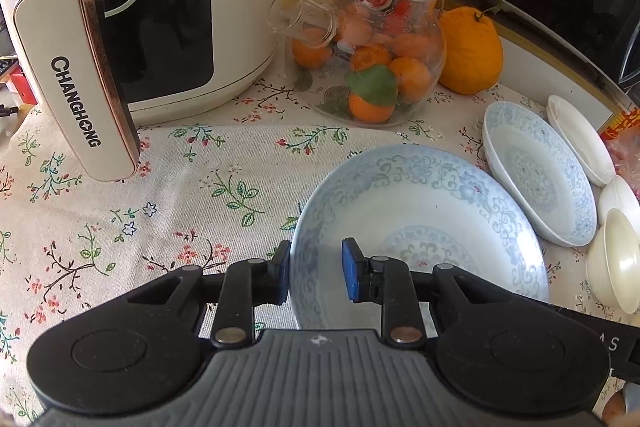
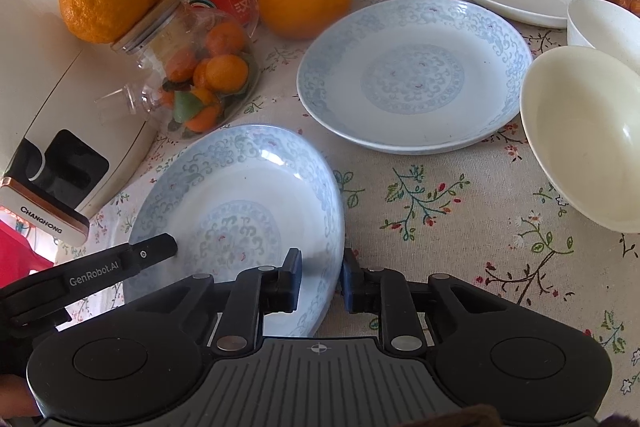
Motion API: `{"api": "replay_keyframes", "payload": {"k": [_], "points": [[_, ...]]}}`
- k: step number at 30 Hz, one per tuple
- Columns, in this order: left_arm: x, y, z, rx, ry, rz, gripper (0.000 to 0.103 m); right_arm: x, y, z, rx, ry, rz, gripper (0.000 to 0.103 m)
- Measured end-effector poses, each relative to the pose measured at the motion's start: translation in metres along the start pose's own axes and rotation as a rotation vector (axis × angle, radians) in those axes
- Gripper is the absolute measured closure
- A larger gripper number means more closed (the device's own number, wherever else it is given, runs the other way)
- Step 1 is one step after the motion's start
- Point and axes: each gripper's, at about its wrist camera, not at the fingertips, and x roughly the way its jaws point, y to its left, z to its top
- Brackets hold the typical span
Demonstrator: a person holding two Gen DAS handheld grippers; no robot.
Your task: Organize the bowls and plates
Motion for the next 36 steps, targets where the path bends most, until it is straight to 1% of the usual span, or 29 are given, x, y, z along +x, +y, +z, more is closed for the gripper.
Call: {"api": "replay_keyframes", "payload": {"k": [5,9,16,23,28,33,36], "points": [[-0.003,0.01,-0.001,-0.06,0.007,-0.043,0.086,-0.001,-0.003,0.001,0.006,0.002,0.01,0.085],[-0.01,0.008,-0.003,-0.06,0.007,-0.03,0.086,-0.005,-0.001,-0.002,0.007,0.002,0.007,0.085],[-0.039,0.008,-0.004,-0.061,-0.021,-0.036,0.086,-0.029,-0.001,-0.014,-0.016,-0.008,0.044,0.085],[-0.067,0.002,-0.03,-0.017,-0.008,-0.04,0.086,-0.06,-0.006,-0.037,-0.063,-0.04,0.033,0.085],[-0.088,-0.004,-0.05,-0.004,-0.014,-0.035,0.086,-0.086,-0.008,-0.056,-0.105,-0.061,0.029,0.085],[-0.107,-0.005,-0.063,-0.009,-0.029,-0.042,0.086,-0.099,-0.014,-0.072,-0.11,-0.058,0.047,0.085],[-0.114,-0.007,-0.069,0.003,-0.037,-0.032,0.086,-0.104,-0.014,-0.081,-0.121,-0.059,0.054,0.085]]}}
